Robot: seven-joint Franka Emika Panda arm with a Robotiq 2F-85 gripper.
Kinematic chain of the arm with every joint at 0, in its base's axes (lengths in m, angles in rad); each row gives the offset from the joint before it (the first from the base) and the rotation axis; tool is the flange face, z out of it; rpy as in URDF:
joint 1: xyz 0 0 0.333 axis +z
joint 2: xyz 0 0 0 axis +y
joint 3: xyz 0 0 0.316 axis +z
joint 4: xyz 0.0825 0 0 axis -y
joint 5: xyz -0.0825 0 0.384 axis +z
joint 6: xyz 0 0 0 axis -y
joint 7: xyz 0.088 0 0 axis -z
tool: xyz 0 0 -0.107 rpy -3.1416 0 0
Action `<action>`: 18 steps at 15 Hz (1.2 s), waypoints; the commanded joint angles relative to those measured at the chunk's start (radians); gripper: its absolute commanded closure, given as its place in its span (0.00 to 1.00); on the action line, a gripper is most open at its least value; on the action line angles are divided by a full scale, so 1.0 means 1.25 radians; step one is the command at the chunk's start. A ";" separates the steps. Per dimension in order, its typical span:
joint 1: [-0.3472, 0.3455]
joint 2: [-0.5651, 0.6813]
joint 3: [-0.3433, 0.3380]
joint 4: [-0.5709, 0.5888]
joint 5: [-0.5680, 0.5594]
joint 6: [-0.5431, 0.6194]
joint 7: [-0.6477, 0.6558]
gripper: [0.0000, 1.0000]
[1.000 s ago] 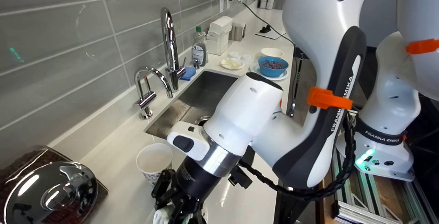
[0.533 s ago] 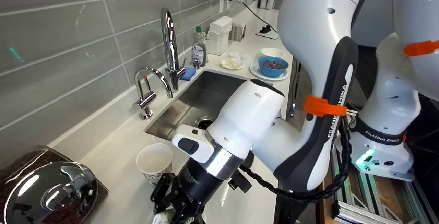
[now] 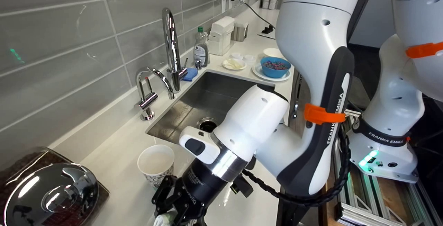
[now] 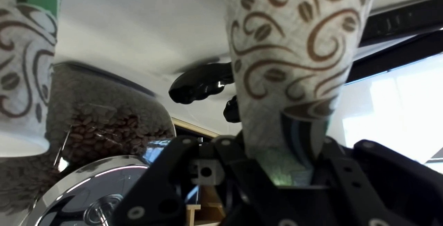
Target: Pick up the cup on the right and put it upside down
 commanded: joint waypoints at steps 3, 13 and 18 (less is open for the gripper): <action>0.018 0.028 -0.025 0.002 -0.018 0.055 -0.003 0.49; 0.037 0.023 -0.046 -0.022 0.006 0.071 -0.012 0.12; 0.057 0.001 -0.071 -0.055 0.028 0.091 -0.026 0.00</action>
